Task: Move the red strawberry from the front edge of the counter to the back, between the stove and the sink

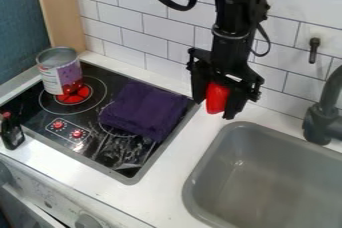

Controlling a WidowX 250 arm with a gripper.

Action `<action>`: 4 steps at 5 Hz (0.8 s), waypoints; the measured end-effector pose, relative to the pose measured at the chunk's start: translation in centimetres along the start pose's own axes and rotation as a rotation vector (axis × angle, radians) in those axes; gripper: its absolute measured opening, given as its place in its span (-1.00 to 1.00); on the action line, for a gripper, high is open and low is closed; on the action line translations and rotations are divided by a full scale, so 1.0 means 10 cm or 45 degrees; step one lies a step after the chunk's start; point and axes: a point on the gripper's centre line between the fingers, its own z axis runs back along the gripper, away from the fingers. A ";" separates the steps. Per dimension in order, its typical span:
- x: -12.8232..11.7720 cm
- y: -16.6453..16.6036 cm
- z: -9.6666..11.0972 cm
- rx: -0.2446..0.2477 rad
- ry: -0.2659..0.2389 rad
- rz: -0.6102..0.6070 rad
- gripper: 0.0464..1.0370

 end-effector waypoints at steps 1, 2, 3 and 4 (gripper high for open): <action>0.14 0.12 -0.23 0.066 0.113 0.044 0.57; 0.16 0.14 -0.38 0.093 0.192 0.053 0.57; 0.21 0.19 -0.50 0.060 0.235 0.075 0.57; 0.27 0.35 -0.54 0.032 0.253 0.095 0.57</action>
